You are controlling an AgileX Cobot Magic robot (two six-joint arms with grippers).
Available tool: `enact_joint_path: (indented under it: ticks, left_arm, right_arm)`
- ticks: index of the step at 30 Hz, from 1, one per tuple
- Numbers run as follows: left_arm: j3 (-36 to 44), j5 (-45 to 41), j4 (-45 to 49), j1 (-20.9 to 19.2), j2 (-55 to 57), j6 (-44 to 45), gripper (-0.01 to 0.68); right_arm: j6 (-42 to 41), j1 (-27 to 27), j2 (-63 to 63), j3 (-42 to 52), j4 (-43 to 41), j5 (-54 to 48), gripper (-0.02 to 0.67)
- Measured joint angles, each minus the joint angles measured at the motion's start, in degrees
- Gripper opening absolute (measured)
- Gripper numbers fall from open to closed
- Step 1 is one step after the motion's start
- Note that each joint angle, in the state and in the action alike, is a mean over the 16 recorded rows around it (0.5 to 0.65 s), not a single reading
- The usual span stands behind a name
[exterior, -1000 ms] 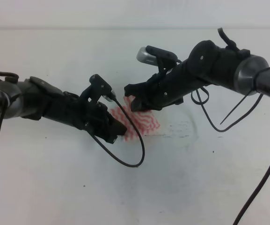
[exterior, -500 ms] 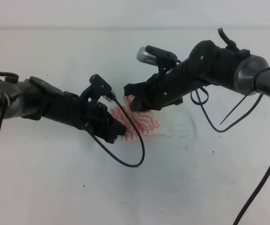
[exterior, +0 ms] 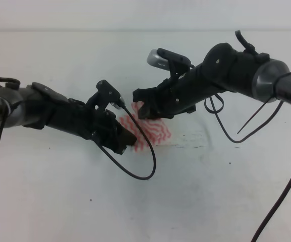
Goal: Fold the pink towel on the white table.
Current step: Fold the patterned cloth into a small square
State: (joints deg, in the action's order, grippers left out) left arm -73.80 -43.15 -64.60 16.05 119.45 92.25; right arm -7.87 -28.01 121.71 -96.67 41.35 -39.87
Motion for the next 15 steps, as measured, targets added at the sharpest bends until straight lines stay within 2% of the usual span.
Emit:
enact_joint_path:
  ticks: [10, 15]
  left_arm:
    - [0.0, 0.0, 0.0, 0.0, 0.0, -0.1, 0.000]
    - [0.0, 0.0, 0.0, 0.0, 0.0, -0.1, 0.000]
  right_arm:
    - [0.0, 0.0, -0.1, 0.0, 0.6, -0.1, 0.126]
    - [0.0, 0.0, 0.0, 0.0, -0.2, -0.1, 0.133]
